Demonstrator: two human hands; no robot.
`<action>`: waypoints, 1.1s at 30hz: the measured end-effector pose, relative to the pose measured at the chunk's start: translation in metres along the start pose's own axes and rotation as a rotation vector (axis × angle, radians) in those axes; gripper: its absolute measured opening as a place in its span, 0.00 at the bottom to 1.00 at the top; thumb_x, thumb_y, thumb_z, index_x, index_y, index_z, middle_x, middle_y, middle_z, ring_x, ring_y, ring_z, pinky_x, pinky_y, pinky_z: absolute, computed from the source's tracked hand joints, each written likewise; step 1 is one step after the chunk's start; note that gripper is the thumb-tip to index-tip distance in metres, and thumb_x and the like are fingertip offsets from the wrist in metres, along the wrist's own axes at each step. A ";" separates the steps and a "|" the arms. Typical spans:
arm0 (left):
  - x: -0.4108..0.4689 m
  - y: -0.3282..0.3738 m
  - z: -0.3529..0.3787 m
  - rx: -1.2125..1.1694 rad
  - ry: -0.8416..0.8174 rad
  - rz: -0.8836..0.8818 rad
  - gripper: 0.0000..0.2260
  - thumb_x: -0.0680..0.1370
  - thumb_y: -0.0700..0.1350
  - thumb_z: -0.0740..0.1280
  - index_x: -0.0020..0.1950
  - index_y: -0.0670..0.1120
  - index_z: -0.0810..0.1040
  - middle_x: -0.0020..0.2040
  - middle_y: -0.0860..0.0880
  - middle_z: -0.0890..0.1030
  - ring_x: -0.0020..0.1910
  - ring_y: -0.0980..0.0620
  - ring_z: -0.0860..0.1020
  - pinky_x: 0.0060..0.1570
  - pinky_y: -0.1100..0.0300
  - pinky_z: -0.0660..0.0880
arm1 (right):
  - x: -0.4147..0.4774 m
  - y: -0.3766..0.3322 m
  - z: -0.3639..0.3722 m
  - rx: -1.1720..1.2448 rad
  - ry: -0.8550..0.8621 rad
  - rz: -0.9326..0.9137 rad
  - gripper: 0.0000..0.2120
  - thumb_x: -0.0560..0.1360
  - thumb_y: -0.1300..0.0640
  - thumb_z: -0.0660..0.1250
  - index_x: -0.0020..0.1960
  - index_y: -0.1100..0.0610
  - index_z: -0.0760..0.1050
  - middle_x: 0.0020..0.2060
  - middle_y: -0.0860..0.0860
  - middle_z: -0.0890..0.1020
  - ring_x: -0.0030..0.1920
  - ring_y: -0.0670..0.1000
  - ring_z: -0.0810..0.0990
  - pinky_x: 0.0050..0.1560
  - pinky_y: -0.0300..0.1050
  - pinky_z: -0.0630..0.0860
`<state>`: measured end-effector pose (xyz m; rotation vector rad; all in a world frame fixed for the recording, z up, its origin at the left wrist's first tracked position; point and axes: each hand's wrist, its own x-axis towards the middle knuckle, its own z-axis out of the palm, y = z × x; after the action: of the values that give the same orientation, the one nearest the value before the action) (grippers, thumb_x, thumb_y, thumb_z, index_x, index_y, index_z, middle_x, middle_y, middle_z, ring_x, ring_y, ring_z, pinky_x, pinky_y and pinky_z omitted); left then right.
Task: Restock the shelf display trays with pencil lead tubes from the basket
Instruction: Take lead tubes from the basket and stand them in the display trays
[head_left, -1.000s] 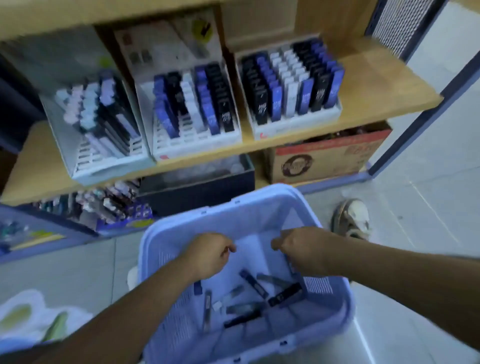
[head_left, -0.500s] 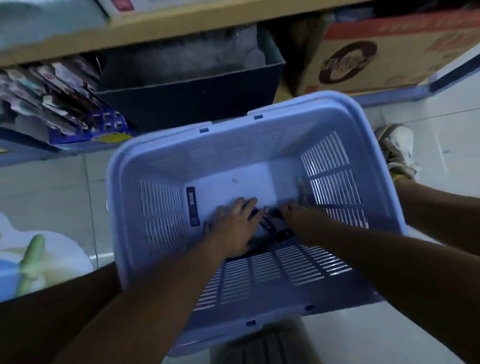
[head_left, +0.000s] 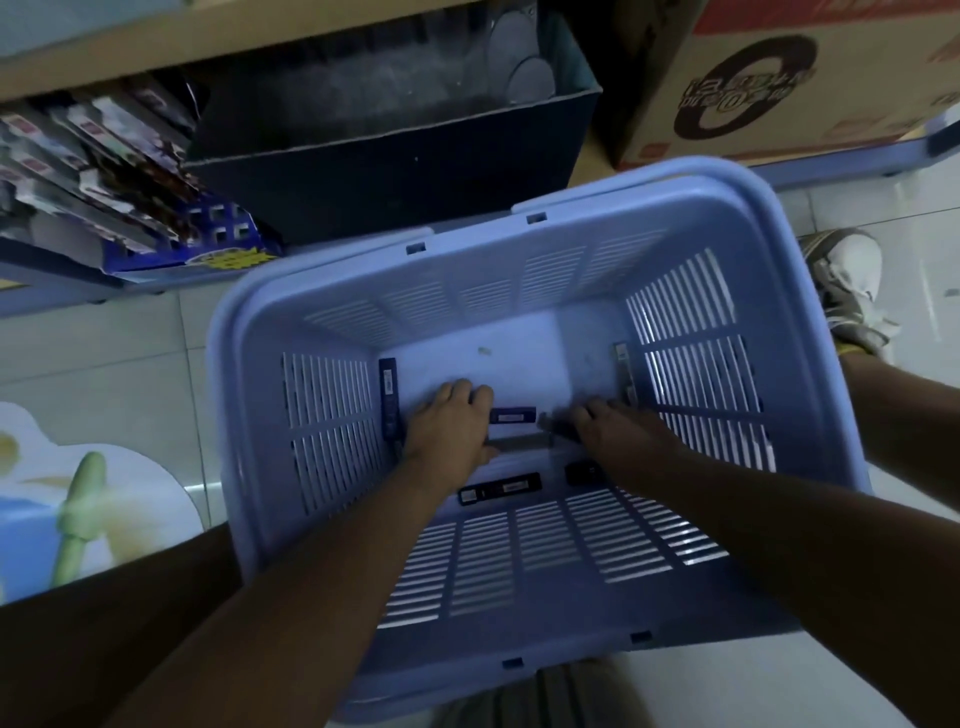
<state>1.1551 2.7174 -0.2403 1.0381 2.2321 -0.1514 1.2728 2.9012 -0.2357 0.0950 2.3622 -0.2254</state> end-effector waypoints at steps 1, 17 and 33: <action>0.001 0.000 -0.001 0.007 -0.002 -0.021 0.24 0.74 0.57 0.69 0.63 0.46 0.66 0.62 0.46 0.70 0.61 0.45 0.69 0.53 0.51 0.68 | 0.002 -0.002 0.000 0.007 -0.027 0.015 0.23 0.78 0.60 0.59 0.72 0.53 0.62 0.64 0.53 0.71 0.65 0.57 0.73 0.57 0.52 0.74; 0.010 -0.011 0.004 -0.110 -0.034 0.099 0.08 0.79 0.44 0.64 0.54 0.41 0.74 0.53 0.43 0.74 0.55 0.45 0.73 0.53 0.55 0.71 | 0.023 -0.008 -0.010 0.899 -0.022 0.383 0.11 0.76 0.55 0.66 0.58 0.53 0.74 0.45 0.55 0.81 0.46 0.57 0.81 0.40 0.43 0.73; -0.013 0.026 -0.085 -1.553 0.320 -0.423 0.05 0.76 0.45 0.70 0.40 0.48 0.82 0.40 0.50 0.82 0.39 0.53 0.79 0.34 0.63 0.77 | -0.012 -0.065 -0.086 1.803 -0.086 0.218 0.08 0.76 0.54 0.71 0.44 0.58 0.77 0.38 0.56 0.84 0.22 0.45 0.72 0.25 0.38 0.66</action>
<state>1.1354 2.7575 -0.1618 -0.2858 1.9123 1.4015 1.2141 2.8537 -0.1580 1.0913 1.3125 -2.0269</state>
